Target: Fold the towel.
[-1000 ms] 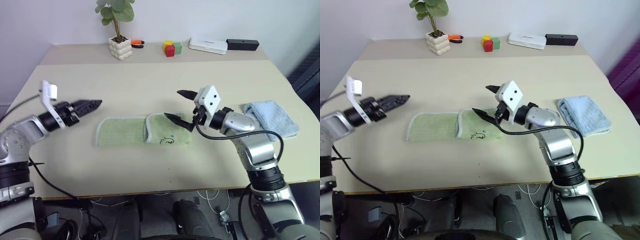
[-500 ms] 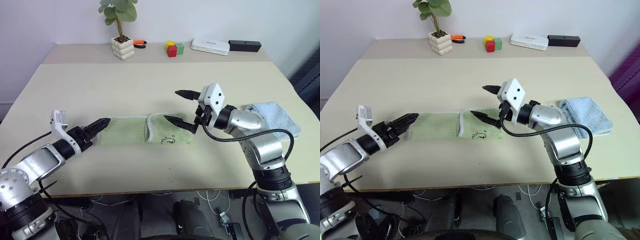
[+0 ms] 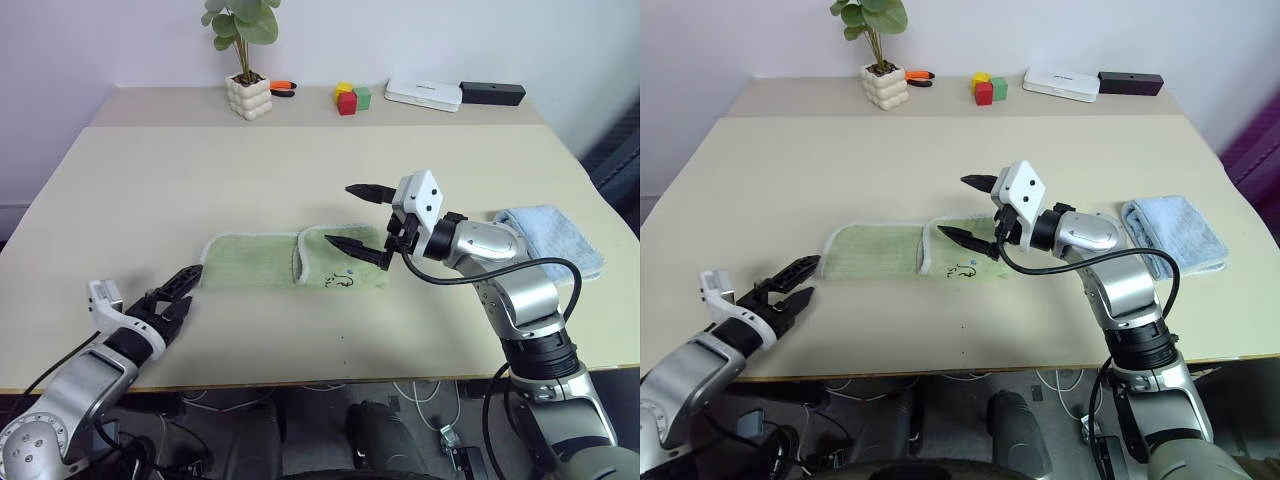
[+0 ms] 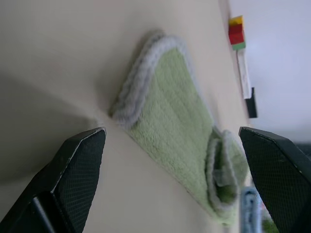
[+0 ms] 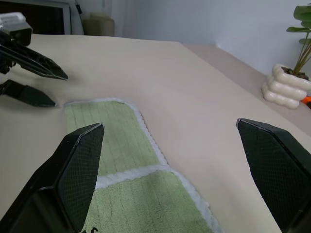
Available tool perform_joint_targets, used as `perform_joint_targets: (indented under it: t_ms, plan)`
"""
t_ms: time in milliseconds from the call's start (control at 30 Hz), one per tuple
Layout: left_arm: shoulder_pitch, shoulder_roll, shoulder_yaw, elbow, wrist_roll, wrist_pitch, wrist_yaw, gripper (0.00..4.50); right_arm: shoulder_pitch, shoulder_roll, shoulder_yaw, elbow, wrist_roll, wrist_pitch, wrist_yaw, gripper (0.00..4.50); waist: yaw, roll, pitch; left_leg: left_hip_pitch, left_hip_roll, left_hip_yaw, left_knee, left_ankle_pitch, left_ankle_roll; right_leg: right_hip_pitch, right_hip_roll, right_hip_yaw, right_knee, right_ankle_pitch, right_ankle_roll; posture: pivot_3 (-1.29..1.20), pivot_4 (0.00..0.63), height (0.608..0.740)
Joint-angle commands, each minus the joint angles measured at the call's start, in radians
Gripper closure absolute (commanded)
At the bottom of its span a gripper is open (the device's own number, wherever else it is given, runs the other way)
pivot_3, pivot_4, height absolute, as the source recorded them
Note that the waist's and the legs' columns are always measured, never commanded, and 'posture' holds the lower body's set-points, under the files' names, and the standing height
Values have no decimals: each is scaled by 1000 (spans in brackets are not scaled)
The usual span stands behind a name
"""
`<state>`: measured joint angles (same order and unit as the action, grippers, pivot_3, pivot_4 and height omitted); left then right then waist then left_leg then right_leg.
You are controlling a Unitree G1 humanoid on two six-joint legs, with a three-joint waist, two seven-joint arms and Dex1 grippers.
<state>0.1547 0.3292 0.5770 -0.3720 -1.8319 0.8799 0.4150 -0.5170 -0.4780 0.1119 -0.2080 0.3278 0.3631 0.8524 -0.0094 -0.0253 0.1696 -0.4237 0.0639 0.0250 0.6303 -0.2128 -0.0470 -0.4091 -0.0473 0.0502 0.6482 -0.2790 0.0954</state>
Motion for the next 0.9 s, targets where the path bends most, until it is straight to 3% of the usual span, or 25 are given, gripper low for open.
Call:
perform_joint_targets:
  t_ms: [33, 700, 800, 900]
  plan:
    - [14, 12, -51, -39, -22, -46, -31, 0, -19, 2, -8, -23, 5, -15, -1, 53, -1, 0, 0, 0, 0, 0, 0, 0, 0, 0, 0, 0, 0, 0, 0, 0, 150, 740]
    - [-65, 11, -191, 117, 25, -162, -116, 0, 4, -2, -4, -50, -25, -9, -41, 53, 0, 1, 0, 0, 0, 0, 0, 0, 0, 0, 0, 0, -1, 0, 0, 0, 150, 740]
    - [-86, 7, -191, 143, 31, -170, -120, 890, 8, -4, -2, -52, -31, -8, -44, 0, 0, 1, 0, 0, 0, 0, 0, 0, 0, 0, 0, 0, -1, 0, 0, 0, 150, 740]
    - [-97, 9, -197, 151, 42, -171, -125, 2367, 9, -4, -3, -52, -32, -8, -47, 0, -2, 1, 0, 0, 0, 0, 0, 0, 0, 0, 0, 0, -1, 0, 0, 0, 150, 740]
